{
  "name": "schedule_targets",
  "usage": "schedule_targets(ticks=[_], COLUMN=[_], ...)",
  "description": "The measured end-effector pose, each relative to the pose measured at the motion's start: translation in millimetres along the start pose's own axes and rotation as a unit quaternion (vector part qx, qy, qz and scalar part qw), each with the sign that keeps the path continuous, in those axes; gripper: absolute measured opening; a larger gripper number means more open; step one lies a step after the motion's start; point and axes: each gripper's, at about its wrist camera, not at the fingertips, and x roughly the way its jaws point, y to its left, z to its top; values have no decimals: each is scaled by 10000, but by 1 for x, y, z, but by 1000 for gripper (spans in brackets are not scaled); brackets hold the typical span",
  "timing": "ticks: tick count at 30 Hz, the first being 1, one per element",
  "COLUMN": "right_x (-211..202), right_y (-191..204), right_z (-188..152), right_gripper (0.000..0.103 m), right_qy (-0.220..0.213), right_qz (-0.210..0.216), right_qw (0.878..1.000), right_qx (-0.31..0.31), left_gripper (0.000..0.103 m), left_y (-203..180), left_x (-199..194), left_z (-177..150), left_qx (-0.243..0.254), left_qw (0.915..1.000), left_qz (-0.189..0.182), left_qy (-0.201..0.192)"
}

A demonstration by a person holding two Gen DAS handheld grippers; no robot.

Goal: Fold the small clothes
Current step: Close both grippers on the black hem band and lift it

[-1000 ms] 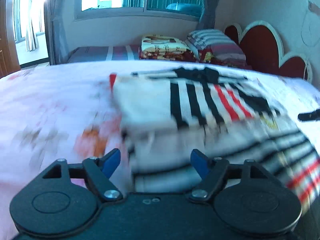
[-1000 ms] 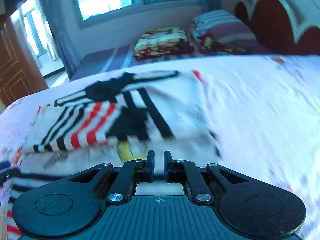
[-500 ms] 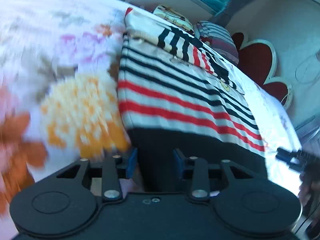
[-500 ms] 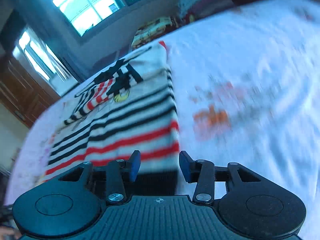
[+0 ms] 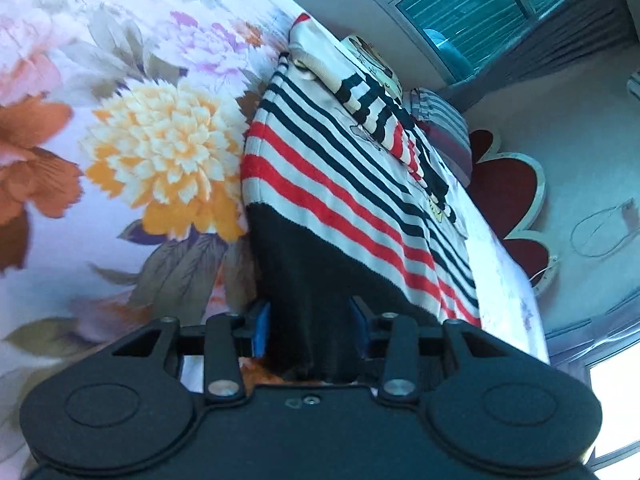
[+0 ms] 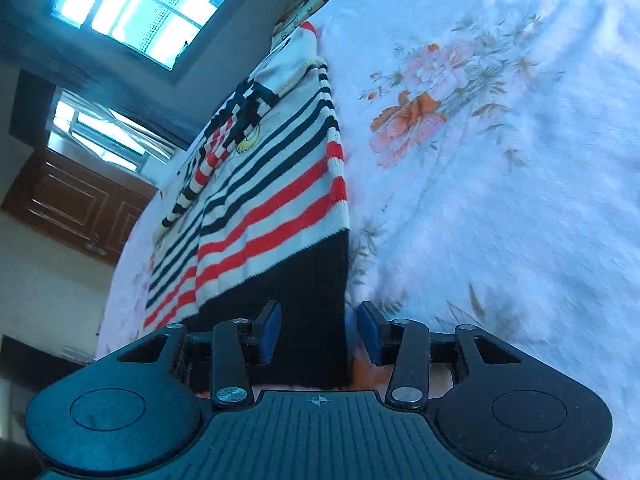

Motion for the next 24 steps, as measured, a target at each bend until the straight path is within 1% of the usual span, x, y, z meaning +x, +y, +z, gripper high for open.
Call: schedule_targets(ticks=[4, 6, 7, 8, 9, 10, 12, 14, 16, 17, 19, 20, 21, 23, 24], right_x=[12, 18, 21, 23, 26, 29, 30, 21, 5, -4, -20, -25, -24, -2, 7], right_y=[2, 5, 6, 7, 7, 7, 8, 11, 18, 22, 31, 32, 29, 14, 6], right_z=[7, 7, 8, 7, 7, 5, 2, 2, 4, 4, 5, 4, 3, 1, -1], right_gripper=[43, 43, 40, 32, 16, 8, 6, 5, 5, 5, 5, 5, 5, 5, 5], right_qy=[106, 162, 201, 233, 303, 354, 294, 141, -55, -141, -287, -340, -335, 46, 176], right_qz=[119, 157, 194, 234, 274, 255, 174, 174, 280, 332, 398, 385, 316, -214, -281], right_qw=[9999, 9997, 9996, 9995, 9992, 9990, 9994, 9997, 9993, 9985, 9964, 9958, 9955, 9965, 9971], right_qx=[65, 5, -21, -17, 31, 51, -51, -108, -257, -406, -685, -761, -834, -807, -687], left_gripper=[36, 33, 30, 23, 18, 11, 8, 7, 7, 7, 7, 7, 7, 7, 7], left_y=[5, 3, 3, 2, 1, 2, 6, 5, -3, -7, -8, -9, -9, -6, -5], left_x=[15, 21, 22, 23, 23, 23, 21, 13, -2, -10, -21, -23, -19, -1, 6], left_z=[8, 11, 12, 14, 14, 14, 13, 13, 12, 12, 11, 10, 9, 7, 4], left_qx=[-231, -177, -135, -93, -46, -28, -22, 86, 267, 373, 414, 512, 692, 908, 995], left_qw=[9993, 9994, 9995, 9996, 9998, 9999, 9999, 9998, 9986, 9978, 9966, 9962, 9959, 9944, 9930], left_qz=[-285, -304, -294, -261, -202, -146, -136, -143, -298, -318, -360, -262, -22, 423, 576], left_qy=[-56, -35, -23, -2, 10, 19, 11, -127, -341, -447, -610, -649, -584, -329, -258])
